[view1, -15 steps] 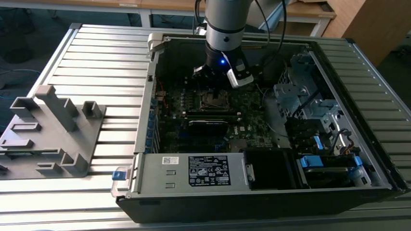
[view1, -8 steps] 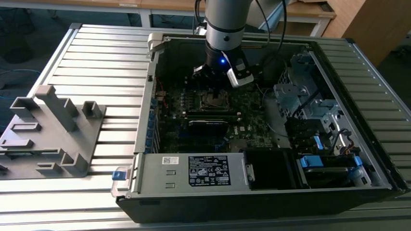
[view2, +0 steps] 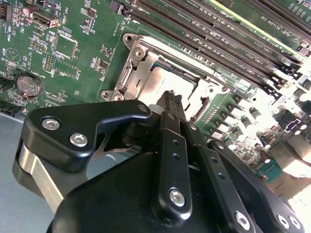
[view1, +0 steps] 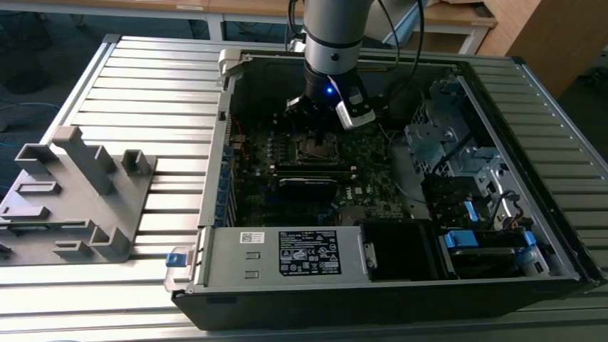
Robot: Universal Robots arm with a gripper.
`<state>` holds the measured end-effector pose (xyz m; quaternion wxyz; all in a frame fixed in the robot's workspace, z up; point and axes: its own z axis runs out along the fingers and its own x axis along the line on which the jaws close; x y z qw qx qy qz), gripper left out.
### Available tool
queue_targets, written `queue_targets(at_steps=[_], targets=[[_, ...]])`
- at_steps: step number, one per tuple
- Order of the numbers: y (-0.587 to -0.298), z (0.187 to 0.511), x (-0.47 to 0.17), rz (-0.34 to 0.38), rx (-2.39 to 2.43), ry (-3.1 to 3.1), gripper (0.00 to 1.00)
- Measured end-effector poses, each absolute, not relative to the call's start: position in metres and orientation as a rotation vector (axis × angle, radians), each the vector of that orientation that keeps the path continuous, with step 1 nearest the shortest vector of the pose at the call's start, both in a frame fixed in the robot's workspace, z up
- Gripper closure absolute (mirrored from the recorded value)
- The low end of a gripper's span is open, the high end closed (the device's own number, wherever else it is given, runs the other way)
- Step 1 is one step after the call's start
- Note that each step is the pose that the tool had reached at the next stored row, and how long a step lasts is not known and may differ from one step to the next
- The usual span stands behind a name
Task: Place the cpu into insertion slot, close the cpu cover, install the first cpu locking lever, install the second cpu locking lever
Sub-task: 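Install the first cpu locking lever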
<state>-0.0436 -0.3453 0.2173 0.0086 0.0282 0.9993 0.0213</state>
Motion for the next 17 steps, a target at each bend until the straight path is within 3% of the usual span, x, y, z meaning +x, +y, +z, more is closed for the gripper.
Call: queue_targets(at_steps=[17], targets=[[-0.345, 0.234, -0.044, 0.067, 0.088, 3.122, 0.89]])
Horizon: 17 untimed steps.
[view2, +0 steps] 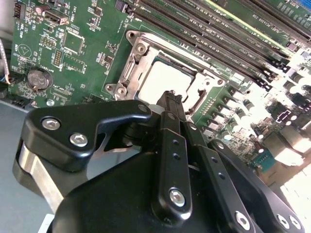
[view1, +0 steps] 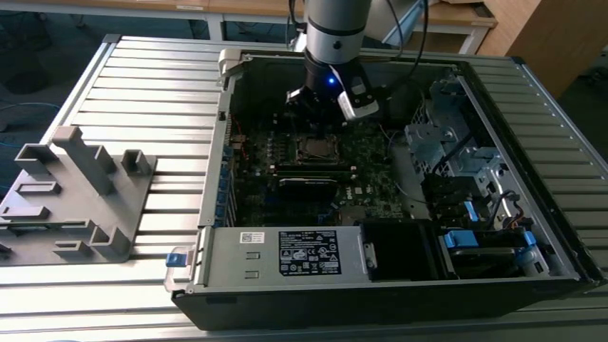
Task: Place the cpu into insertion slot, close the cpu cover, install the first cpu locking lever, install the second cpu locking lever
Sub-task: 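Install the first cpu locking lever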
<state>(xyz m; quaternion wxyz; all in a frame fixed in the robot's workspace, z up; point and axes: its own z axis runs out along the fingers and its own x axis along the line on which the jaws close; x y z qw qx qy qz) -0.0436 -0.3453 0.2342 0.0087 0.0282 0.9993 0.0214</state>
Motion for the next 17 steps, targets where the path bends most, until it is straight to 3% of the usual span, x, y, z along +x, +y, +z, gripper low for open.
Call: queue_targets(at_steps=[17], targets=[[-0.345, 0.243, -0.055, 0.067, 0.088, 3.122, 0.89]])
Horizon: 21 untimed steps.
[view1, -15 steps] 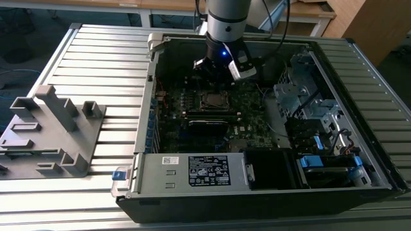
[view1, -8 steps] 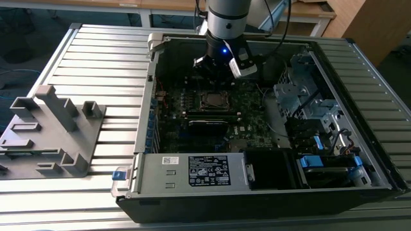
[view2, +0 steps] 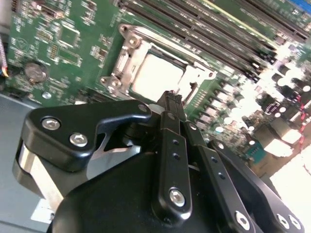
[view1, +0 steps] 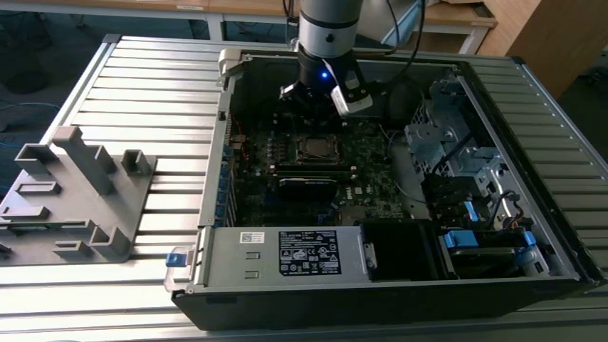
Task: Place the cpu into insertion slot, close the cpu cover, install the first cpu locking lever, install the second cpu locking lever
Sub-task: 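Install the first cpu locking lever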
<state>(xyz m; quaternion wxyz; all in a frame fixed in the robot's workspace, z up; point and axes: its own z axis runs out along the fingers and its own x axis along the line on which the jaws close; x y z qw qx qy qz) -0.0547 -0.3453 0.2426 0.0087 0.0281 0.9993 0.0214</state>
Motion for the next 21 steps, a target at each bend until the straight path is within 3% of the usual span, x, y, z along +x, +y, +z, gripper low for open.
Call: queue_targets(at_steps=[21], targets=[[-0.345, 0.251, -0.087, 0.067, 0.088, 3.119, 0.89]])
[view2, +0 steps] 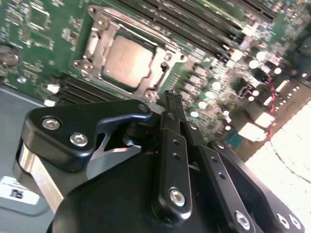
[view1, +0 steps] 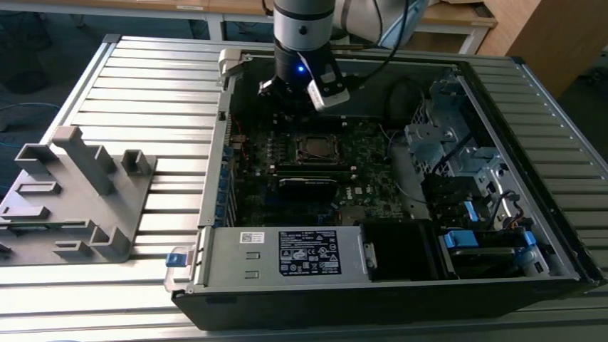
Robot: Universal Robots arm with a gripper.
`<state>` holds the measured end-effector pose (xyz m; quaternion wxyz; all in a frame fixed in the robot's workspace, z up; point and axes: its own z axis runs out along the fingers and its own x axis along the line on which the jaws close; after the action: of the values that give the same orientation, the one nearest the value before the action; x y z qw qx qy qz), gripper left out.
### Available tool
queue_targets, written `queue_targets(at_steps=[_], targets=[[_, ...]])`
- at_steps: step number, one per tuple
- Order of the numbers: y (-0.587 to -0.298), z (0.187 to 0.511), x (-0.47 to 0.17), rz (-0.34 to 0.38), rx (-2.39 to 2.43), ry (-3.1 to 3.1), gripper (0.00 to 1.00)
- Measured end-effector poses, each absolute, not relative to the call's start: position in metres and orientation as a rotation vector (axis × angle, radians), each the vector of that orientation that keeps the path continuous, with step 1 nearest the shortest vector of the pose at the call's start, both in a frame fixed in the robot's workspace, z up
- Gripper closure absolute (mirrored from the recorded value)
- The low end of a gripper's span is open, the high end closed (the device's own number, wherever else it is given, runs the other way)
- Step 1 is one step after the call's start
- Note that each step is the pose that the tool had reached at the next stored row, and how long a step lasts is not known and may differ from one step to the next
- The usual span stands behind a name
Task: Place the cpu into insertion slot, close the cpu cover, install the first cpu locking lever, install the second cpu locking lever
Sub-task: 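Install the first cpu locking lever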
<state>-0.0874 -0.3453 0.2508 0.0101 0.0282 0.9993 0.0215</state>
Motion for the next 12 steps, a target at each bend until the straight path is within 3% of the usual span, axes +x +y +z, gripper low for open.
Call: queue_targets(at_steps=[12], targets=[[-0.3453, 0.2582, -0.0882, 0.067, 0.088, 3.119, 0.89]])
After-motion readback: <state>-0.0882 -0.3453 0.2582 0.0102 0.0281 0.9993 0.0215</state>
